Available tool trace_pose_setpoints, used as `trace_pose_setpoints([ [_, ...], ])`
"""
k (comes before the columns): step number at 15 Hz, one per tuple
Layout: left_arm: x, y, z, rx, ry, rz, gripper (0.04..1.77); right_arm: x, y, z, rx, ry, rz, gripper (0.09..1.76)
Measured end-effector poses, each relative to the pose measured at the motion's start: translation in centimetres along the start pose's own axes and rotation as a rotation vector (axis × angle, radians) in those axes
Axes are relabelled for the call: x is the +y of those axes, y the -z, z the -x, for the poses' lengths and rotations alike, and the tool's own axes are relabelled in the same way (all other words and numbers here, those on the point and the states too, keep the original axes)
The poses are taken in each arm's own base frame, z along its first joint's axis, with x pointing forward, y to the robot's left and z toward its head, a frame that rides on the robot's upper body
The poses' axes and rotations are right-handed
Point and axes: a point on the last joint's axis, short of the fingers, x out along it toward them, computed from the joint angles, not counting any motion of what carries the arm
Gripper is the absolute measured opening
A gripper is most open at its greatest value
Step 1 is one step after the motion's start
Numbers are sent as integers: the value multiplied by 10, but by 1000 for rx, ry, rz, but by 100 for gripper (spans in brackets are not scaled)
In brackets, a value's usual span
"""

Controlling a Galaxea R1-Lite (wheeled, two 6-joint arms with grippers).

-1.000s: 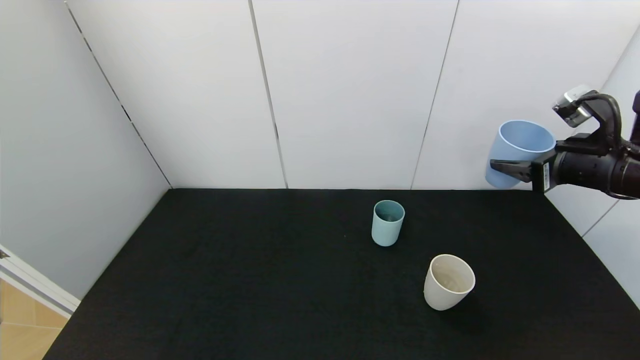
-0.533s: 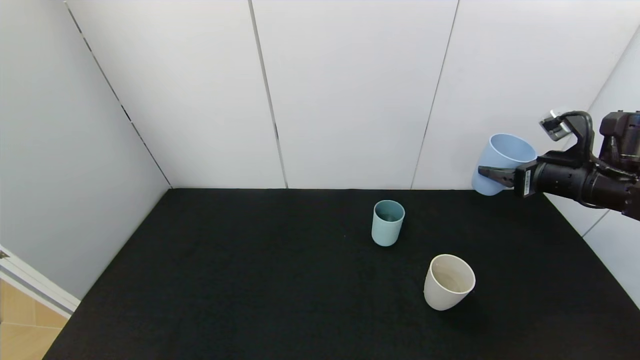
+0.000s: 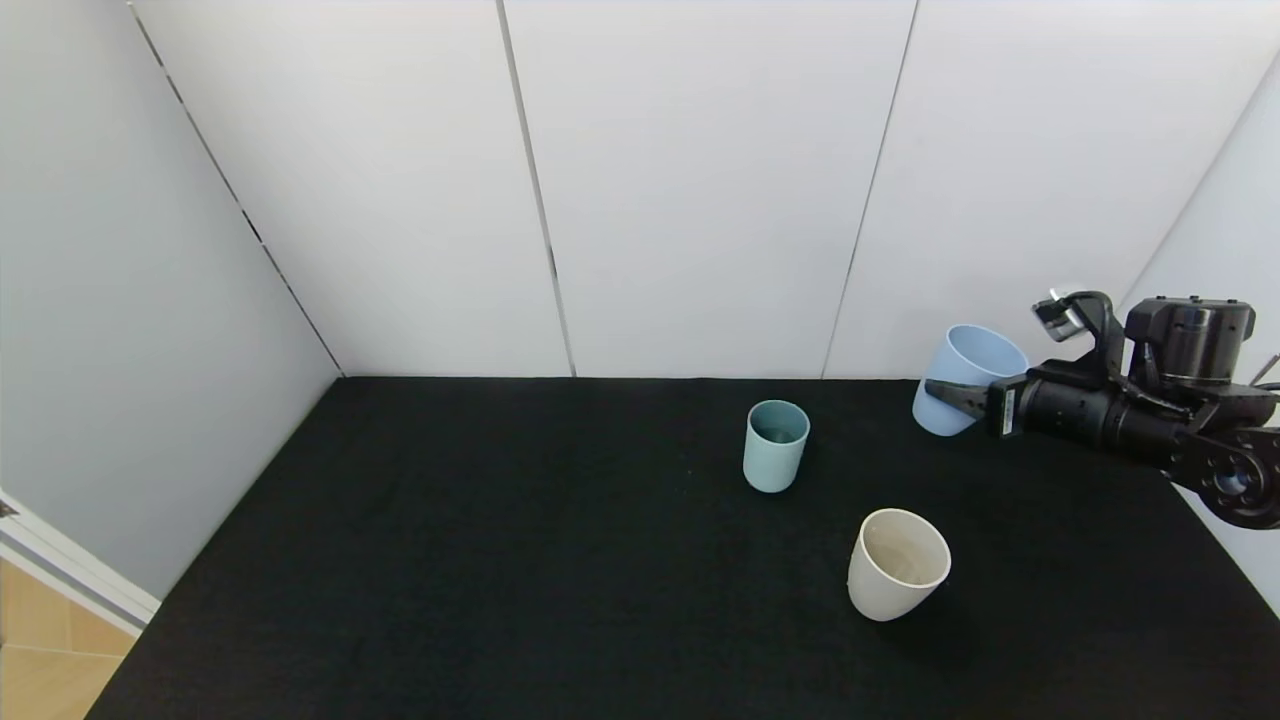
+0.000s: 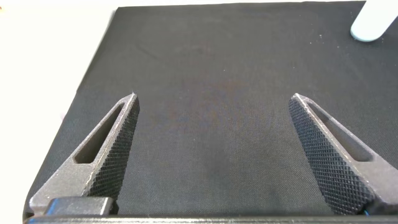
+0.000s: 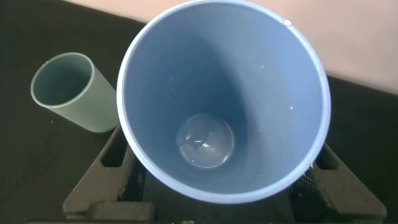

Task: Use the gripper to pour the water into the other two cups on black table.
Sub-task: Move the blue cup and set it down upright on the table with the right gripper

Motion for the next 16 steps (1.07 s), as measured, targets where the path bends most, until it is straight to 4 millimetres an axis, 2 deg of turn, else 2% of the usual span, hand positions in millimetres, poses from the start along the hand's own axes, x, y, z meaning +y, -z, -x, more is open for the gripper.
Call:
trace_pose_setpoints([
  [4,0,0,0,0,0,0,172,1,14,-7,-48,-4,-22,126],
  [10,0,0,0,0,-1,0,172,-4,36,-21,5,-1,-67,126],
  [16,0,0,0,0,0,0,172,-8,50,-30,43,-1,-83,126],
])
